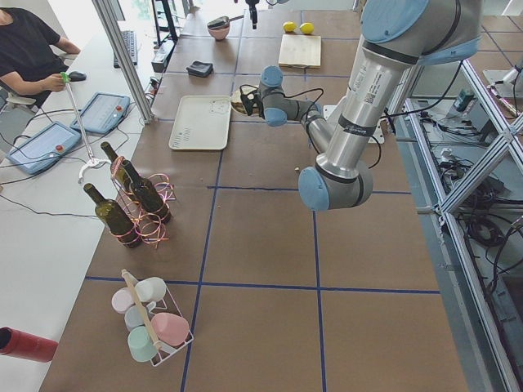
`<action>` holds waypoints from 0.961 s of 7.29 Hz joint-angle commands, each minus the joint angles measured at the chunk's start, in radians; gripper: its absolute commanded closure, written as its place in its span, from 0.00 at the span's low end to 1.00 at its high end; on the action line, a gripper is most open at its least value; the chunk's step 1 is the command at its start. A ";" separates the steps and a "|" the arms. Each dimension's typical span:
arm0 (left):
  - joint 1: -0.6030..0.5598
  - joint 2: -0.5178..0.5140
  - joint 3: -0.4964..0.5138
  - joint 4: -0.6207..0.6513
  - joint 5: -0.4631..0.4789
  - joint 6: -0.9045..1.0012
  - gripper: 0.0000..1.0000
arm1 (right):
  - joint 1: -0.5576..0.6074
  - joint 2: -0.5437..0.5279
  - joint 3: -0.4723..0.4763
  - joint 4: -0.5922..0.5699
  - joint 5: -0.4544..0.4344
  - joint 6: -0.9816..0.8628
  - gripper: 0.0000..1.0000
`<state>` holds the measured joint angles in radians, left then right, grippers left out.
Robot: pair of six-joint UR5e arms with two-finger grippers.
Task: Make sandwich and place on tray
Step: 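Lift the plate with the left gripper and set it on the tray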
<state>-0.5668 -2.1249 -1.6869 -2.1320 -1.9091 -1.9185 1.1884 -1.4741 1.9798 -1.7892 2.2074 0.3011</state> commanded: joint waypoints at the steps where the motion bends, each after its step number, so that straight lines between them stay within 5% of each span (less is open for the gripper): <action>1: -0.062 -0.136 0.177 0.000 -0.002 -0.167 1.00 | 0.126 -0.067 -0.059 -0.001 0.049 -0.153 0.00; 3: -0.117 -0.217 0.319 -0.002 -0.001 -0.210 1.00 | 0.184 -0.083 -0.125 0.002 0.132 -0.188 0.00; 7: -0.134 -0.355 0.612 -0.074 0.054 -0.226 1.00 | 0.221 -0.092 -0.137 0.011 0.132 -0.189 0.00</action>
<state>-0.7002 -2.4327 -1.1733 -2.1717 -1.8781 -2.1409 1.3957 -1.5640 1.8436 -1.7824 2.3377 0.1123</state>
